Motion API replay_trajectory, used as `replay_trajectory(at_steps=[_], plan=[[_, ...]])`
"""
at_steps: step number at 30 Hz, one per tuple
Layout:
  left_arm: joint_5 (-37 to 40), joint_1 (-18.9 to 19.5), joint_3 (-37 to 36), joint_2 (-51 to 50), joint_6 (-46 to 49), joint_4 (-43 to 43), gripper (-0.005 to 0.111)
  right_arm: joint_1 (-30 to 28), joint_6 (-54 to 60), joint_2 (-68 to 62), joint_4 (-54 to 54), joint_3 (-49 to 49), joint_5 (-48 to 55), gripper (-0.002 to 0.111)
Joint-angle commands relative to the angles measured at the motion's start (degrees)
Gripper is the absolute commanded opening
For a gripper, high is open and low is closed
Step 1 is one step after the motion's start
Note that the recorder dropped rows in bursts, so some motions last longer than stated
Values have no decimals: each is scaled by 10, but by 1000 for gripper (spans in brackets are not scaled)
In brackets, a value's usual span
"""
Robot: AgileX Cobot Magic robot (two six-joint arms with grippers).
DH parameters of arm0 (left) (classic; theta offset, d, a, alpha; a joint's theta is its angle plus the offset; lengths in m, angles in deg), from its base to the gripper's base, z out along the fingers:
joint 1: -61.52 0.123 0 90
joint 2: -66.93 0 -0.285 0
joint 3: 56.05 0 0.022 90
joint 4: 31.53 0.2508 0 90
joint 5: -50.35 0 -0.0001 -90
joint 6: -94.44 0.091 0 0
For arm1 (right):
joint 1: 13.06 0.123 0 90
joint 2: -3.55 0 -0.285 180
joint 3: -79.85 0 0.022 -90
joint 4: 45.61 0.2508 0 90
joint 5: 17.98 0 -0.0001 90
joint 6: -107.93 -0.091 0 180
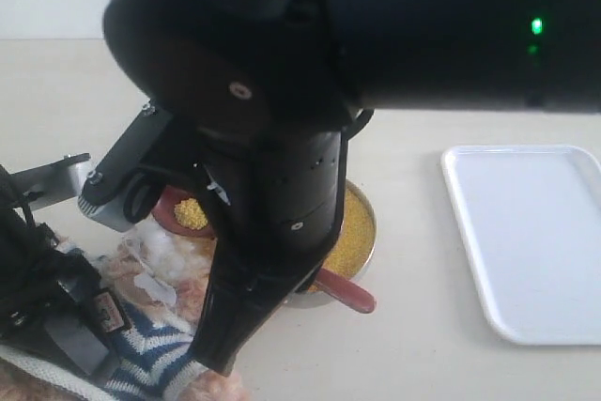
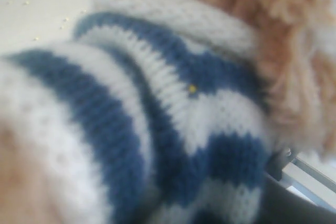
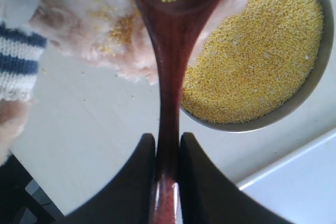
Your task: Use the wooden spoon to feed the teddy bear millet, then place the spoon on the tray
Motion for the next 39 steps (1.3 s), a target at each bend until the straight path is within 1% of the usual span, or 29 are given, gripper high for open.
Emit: replay_trajectory(at_steps=[1, 15, 24, 29, 39], plan=[[3, -3, -1, 1, 5, -12, 4, 2, 13, 2, -7, 1, 0, 0], [3, -3, -1, 1, 6, 5, 4, 2, 43, 2, -7, 1, 0, 0], [3, -3, -34, 1, 13, 5, 4, 2, 59, 2, -6, 1, 0, 0], [3, -3, -34, 1, 13, 5, 4, 2, 76, 2, 13, 1, 0, 0], [3, -3, -34, 1, 13, 5, 4, 2, 92, 2, 5, 1, 0, 0]])
